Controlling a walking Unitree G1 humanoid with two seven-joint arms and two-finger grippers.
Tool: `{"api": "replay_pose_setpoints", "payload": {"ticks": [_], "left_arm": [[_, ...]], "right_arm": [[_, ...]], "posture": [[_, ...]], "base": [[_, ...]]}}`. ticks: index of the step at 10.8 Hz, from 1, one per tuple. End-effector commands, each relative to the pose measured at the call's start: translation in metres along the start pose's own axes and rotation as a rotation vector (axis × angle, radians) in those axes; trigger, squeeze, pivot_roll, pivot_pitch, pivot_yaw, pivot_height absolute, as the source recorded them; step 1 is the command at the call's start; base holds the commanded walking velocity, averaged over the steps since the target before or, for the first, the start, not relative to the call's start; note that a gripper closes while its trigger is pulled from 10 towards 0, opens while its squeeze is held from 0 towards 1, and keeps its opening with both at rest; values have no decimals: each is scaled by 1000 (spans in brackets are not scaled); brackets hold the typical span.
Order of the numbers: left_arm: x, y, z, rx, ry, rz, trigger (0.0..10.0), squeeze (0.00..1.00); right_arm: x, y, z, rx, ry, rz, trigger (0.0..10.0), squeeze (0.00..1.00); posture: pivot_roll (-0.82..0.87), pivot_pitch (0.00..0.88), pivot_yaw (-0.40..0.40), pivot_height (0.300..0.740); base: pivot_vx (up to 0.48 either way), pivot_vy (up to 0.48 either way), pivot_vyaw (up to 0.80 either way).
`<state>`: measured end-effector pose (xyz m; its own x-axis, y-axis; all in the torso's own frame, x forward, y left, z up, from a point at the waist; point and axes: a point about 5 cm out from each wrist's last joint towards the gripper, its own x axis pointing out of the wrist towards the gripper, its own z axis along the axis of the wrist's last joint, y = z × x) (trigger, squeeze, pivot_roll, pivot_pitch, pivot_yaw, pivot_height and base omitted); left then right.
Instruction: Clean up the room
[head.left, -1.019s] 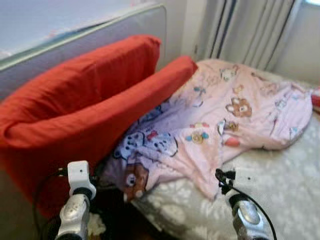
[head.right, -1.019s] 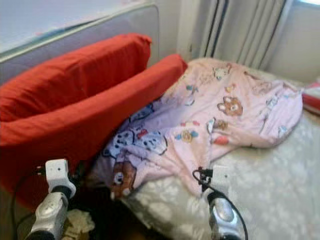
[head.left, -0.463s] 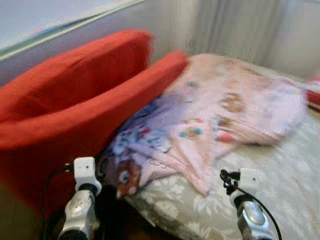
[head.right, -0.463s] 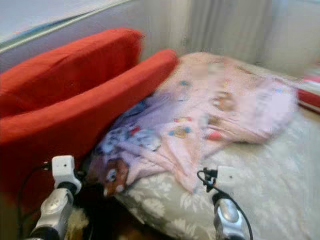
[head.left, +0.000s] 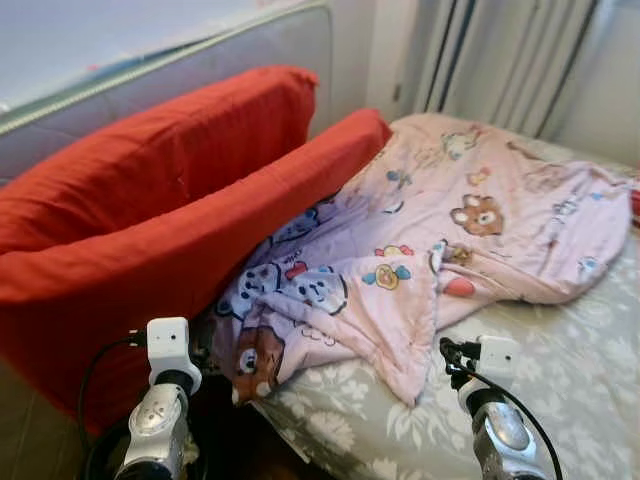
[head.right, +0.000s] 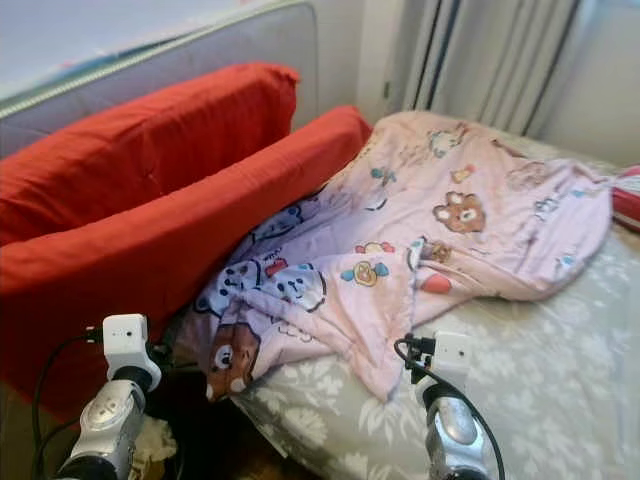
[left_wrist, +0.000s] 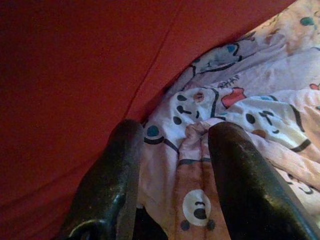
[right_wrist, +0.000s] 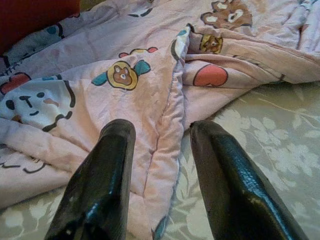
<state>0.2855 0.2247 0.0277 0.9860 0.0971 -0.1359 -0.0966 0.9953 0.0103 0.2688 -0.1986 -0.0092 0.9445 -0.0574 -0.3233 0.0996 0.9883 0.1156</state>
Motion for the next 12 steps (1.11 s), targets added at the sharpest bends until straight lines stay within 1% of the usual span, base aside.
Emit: {"api": "replay_pose_setpoints", "payload": {"ticks": [1,2,8,11,12], "left_arm": [[0,1,-1,3,8,2,10000,0],[1,1,0,5,5,-1,10000,0],[5,-5,7,27,-13,-59,10000,0],[7,-4,8,32,-10,-69,10000,0],[7,-5,8,28,-6,-73,10000,0]], "right_arm": [[0,1,-1,14,6,-2,10000,0],[0,1,-1,17,5,-1,10000,0],[0,3,-2,31,12,-5,10000,0],[0,5,-3,39,15,-7,10000,0],[0,5,-4,40,15,-8,10000,0]], "posture": [[182,47,-9,740],[182,48,-9,740],[184,48,-1,740],[181,47,5,740],[181,48,5,740]], "base": [[277,0,0],[270,0,0],[0,0,0],[0,0,0],[0,341,0]]}}
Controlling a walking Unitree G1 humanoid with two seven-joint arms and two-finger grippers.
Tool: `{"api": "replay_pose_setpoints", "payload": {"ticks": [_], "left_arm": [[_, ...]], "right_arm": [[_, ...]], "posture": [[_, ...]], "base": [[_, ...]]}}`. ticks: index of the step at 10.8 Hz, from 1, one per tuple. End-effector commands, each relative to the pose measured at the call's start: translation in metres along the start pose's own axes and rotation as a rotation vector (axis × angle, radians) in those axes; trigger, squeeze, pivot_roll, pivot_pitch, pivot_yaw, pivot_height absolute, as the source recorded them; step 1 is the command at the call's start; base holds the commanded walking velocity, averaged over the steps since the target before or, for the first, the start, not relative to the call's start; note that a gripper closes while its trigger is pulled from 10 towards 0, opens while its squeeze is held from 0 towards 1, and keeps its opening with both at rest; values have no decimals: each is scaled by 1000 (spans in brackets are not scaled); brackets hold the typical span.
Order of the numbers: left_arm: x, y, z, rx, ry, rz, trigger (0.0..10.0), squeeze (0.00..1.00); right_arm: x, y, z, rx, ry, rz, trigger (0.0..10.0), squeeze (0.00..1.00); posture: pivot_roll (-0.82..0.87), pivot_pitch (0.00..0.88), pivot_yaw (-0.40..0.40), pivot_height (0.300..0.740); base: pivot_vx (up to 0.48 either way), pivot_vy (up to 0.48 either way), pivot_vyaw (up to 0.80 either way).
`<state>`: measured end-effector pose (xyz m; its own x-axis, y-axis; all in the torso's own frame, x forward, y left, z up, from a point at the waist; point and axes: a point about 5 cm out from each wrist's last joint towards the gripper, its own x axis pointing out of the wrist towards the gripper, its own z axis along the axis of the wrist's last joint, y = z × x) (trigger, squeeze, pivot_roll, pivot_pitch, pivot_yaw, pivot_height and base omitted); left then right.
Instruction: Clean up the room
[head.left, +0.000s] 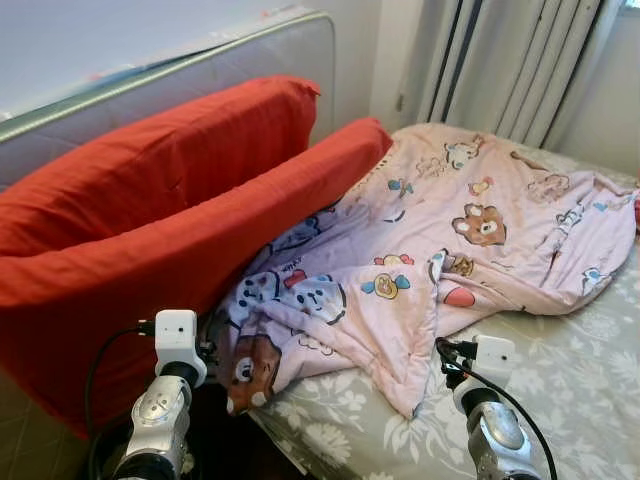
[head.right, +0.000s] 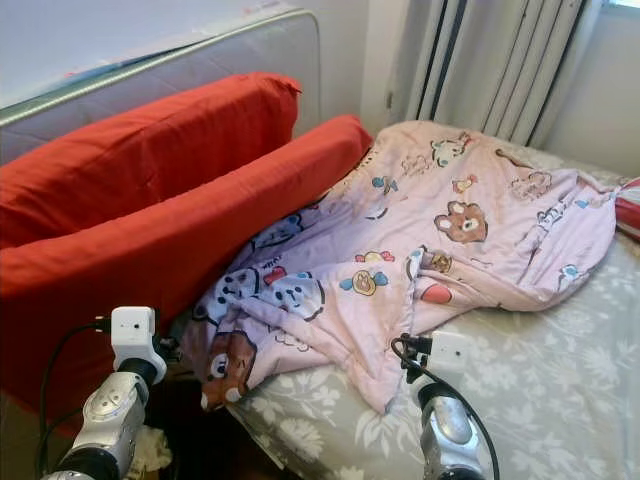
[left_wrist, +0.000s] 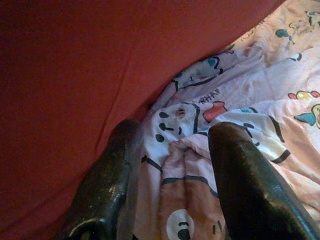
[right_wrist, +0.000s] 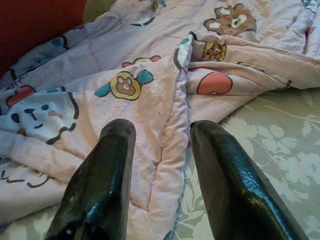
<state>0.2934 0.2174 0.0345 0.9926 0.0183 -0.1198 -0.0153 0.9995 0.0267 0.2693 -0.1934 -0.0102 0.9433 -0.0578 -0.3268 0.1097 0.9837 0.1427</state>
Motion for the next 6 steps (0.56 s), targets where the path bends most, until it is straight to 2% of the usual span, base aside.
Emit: {"api": "replay_pose_setpoints", "payload": {"ticks": [1,3,4,6], "left_arm": [[1,2,0,2,15,3,10000,0],[1,1,0,4,14,1,10000,0],[1,1,1,6,10,2,10000,0],[1,3,3,16,-2,6,10000,0]], "right_arm": [[-1,-1,-3,12,12,-9,10000,0],[-1,-1,-3,12,12,-9,10000,0],[-1,0,-2,10,12,-9,10000,0],[0,0,-2,7,16,-8,10000,0]], "posture": [[180,49,5,740],[182,52,3,740],[186,53,1,740],[195,52,-4,740]], "base": [[0,480,0],[0,480,0],[0,277,0],[0,0,0]]}}
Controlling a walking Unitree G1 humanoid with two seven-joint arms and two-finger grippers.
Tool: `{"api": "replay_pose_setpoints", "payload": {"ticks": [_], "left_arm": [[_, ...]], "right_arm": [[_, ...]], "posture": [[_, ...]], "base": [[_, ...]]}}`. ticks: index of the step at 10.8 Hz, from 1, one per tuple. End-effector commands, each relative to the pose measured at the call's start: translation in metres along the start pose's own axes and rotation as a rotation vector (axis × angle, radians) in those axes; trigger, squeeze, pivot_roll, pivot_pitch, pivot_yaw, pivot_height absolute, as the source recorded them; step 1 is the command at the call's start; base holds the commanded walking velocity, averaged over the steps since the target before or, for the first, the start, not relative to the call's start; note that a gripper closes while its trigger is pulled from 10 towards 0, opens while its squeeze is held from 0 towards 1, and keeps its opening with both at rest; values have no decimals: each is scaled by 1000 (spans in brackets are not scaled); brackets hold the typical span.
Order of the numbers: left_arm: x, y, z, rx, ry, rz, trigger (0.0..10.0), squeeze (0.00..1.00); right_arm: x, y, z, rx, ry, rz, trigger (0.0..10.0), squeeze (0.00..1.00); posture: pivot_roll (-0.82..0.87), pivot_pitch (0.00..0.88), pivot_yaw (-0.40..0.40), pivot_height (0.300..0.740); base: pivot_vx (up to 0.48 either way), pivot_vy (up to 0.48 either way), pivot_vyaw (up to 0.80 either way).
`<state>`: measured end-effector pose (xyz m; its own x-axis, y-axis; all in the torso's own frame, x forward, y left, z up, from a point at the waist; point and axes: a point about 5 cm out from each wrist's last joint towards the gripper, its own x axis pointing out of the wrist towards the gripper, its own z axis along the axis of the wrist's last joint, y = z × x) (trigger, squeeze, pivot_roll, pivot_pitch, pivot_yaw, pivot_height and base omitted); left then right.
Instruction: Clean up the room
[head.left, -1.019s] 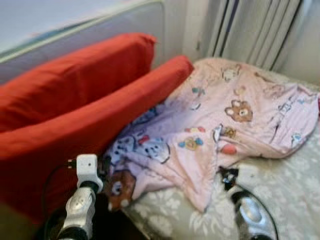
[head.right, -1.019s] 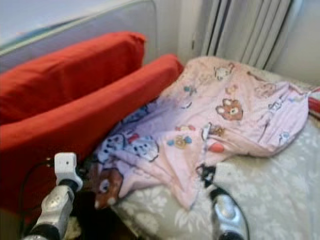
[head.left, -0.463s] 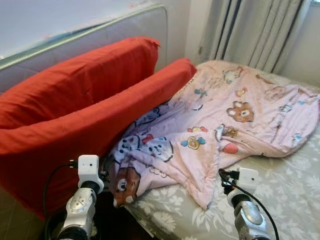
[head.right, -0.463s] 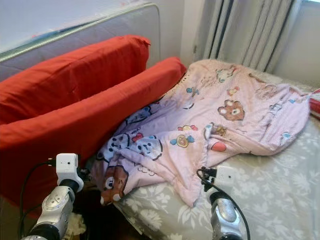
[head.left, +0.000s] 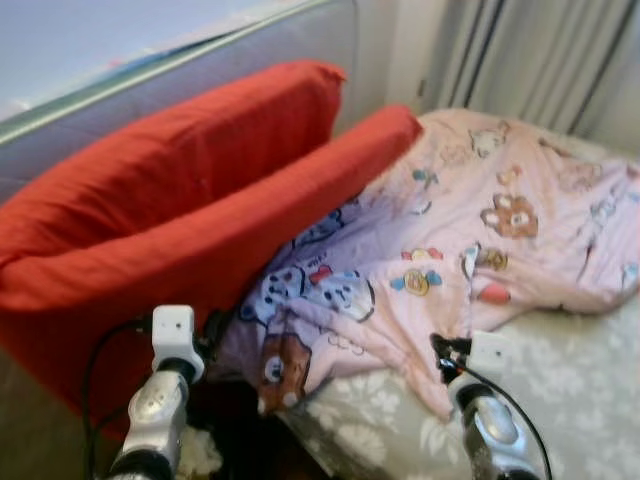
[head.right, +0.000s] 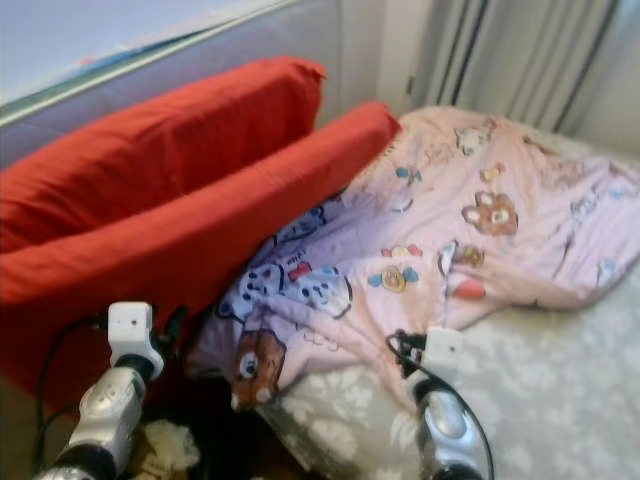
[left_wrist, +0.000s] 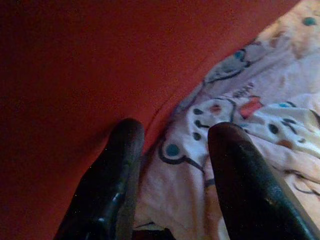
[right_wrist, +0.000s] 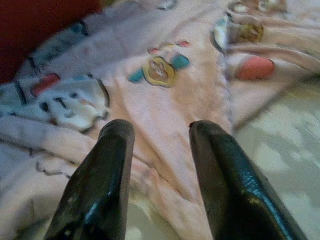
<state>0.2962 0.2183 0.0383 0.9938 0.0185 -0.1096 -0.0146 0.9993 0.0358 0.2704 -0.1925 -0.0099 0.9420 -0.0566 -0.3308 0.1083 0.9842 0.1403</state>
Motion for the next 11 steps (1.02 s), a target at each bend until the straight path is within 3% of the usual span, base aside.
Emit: {"api": "replay_pose_setpoints", "payload": {"ticks": [1,7,9,11], "left_arm": [[-1,3,-1,8,5,9,10000,0],[2,-2,5,5,-19,-10,10000,0],[1,-8,4,-30,-28,-15,10000,0],[-1,-8,2,-47,-29,-4,10000,0]], "right_arm": [[0,-1,-1,18,11,-18,10000,0],[-1,-7,0,28,4,-42,10000,0],[7,-5,10,-38,3,-32,10000,0],[10,-9,19,-43,-22,-47,10000,0]], "posture": [[194,49,-2,740],[188,59,4,740],[187,68,-2,740],[178,52,-2,716]], "base": [[0,0,0],[0,0,0],[0,0,0],[0,0,0]]}}
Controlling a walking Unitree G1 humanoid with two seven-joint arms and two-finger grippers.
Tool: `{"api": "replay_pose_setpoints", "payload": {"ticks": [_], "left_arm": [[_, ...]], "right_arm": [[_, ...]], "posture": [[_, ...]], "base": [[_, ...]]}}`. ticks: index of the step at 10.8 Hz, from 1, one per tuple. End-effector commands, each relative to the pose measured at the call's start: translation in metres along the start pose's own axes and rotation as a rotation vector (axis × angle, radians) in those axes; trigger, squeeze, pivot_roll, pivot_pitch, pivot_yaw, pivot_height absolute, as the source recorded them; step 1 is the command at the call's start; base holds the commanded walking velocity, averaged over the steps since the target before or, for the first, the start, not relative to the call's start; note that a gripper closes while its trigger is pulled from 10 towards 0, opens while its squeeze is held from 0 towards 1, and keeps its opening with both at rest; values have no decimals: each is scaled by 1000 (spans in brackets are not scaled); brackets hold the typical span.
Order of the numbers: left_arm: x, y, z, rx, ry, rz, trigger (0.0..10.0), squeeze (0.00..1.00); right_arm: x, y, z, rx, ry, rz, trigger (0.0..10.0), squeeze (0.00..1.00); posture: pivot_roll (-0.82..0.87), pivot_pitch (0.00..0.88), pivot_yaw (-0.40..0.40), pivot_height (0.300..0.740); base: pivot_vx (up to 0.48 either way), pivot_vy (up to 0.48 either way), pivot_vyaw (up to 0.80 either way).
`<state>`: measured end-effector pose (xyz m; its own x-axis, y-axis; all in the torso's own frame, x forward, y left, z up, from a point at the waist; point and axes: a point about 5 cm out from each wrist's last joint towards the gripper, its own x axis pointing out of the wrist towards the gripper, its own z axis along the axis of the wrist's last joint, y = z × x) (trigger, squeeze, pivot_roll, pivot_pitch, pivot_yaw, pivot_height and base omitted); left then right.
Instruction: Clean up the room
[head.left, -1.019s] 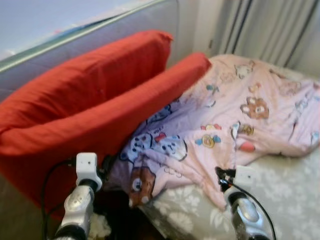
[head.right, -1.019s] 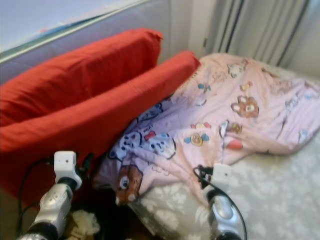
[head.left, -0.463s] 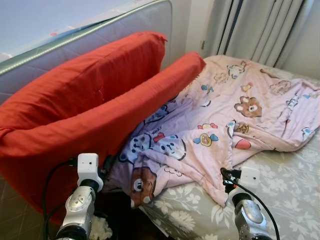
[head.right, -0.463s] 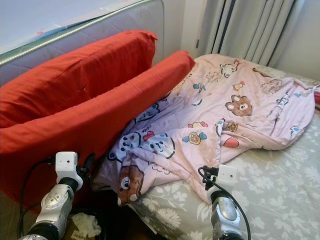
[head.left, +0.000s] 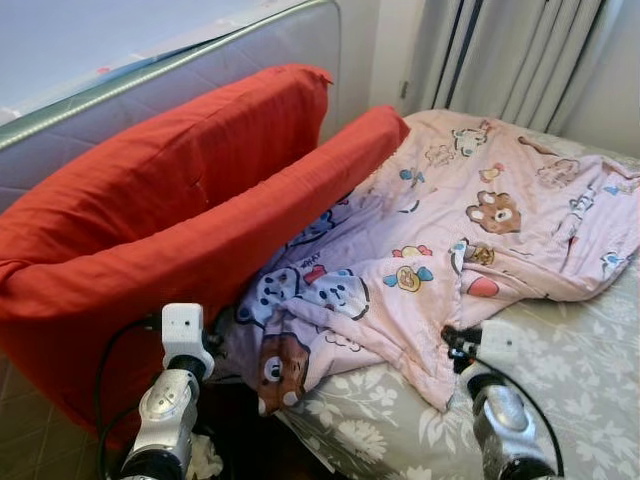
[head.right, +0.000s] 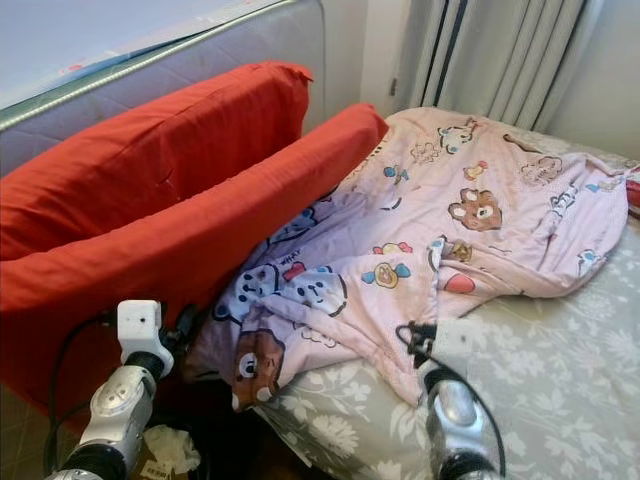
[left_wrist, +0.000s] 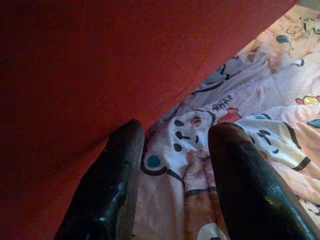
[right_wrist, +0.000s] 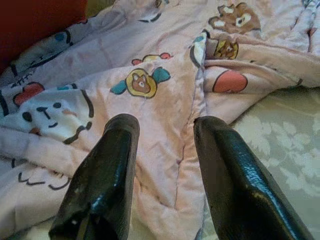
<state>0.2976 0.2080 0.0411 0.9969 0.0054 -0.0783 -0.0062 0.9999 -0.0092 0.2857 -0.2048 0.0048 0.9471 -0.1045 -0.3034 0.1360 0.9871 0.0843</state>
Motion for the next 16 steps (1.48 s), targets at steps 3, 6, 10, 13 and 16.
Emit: {"api": "replay_pose_setpoints", "payload": {"ticks": [3,6,10,13,16], "left_arm": [[3,-1,5,-5,-16,-9,10000,0],[3,0,8,-23,-33,14,10000,0],[0,6,11,-36,-53,43,10000,0],[0,5,13,-43,-60,35,10000,0],[0,5,16,-43,-63,34,10000,0]], "right_arm": [[1,-2,2,-14,-7,1,10000,0],[4,-6,11,-23,-32,-7,10000,0],[10,-1,20,-28,-34,-7,10000,0],[12,5,16,-33,11,5,10000,0],[13,2,21,-28,-16,-3,10000,0]], "posture": [[177,52,-3,681],[180,74,-18,681],[203,137,-30,652],[212,159,-27,652],[212,179,-34,627]], "base": [[0,0,0],[0,0,0],[0,0,0],[0,0,0],[0,0,0]]}}
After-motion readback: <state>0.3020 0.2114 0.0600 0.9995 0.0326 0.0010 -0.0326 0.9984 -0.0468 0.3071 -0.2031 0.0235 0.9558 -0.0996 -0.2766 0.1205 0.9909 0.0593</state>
